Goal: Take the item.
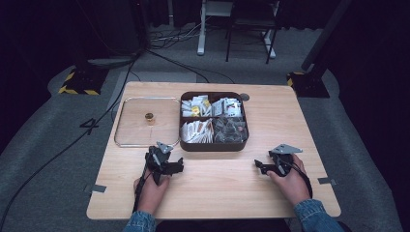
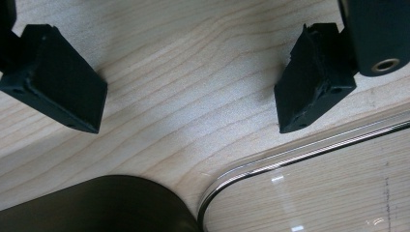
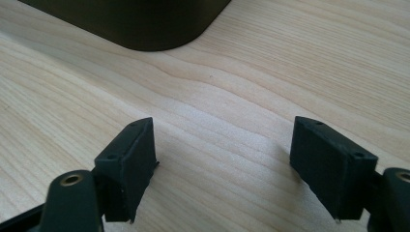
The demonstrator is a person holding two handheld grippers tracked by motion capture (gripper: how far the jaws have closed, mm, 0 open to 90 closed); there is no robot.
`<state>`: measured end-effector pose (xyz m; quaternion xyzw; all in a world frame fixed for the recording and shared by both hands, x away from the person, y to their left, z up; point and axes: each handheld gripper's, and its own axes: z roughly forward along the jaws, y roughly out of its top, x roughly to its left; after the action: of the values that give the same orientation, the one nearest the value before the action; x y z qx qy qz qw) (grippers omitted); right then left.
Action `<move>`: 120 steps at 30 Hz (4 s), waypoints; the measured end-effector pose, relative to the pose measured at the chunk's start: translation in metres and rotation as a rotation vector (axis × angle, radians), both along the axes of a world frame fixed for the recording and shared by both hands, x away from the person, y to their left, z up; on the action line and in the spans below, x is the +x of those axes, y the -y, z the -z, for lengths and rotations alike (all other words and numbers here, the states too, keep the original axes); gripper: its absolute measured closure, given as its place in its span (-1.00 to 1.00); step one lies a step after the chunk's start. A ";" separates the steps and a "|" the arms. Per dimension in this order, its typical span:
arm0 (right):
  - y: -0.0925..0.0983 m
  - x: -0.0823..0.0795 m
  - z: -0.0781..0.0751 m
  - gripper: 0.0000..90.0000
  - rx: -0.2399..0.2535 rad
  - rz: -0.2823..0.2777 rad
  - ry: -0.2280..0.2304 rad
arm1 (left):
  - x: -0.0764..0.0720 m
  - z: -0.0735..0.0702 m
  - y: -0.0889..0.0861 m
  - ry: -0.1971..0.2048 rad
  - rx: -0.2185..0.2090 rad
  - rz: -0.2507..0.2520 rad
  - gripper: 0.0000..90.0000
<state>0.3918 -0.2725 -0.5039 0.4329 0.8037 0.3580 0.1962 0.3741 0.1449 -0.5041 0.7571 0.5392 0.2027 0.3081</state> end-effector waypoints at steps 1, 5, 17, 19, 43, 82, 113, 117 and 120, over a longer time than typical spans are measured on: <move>0.000 0.000 0.000 -0.45 0.000 0.000 0.000 | 0.000 0.000 0.000 0.000 0.000 0.000 -0.73; 0.000 0.000 0.000 -0.44 -0.002 0.000 0.000 | 0.000 0.000 0.000 0.000 0.001 -0.001 -0.73; -0.002 0.001 0.000 -0.39 -0.002 -0.003 0.007 | 0.001 0.000 0.000 0.001 0.000 0.001 -0.73; -0.002 0.003 0.000 -0.38 0.000 -0.011 0.006 | 0.001 0.000 0.000 0.001 -0.001 0.000 -0.73; -0.017 0.026 -0.066 -0.13 0.017 -0.090 -0.006 | 0.000 0.000 0.000 0.001 0.000 0.000 -0.73; -0.100 0.127 -0.125 -0.02 0.105 -0.050 -0.053 | 0.004 0.000 0.001 0.004 -0.006 -0.010 -0.68; -0.164 0.187 -0.065 0.35 0.003 0.084 -0.107 | 0.001 0.000 0.001 0.009 -0.003 -0.006 -0.67; -0.166 0.190 -0.061 0.45 0.010 0.099 -0.093 | 0.001 0.000 0.001 0.007 -0.006 -0.008 -0.67; -0.168 0.192 -0.055 0.54 0.028 0.113 -0.106 | 0.001 0.000 0.001 0.008 -0.005 -0.007 -0.67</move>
<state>0.5833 -0.1042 -0.4485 0.4987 0.7822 0.3341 0.1670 0.3756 0.1441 -0.5039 0.7537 0.5410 0.2058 0.3114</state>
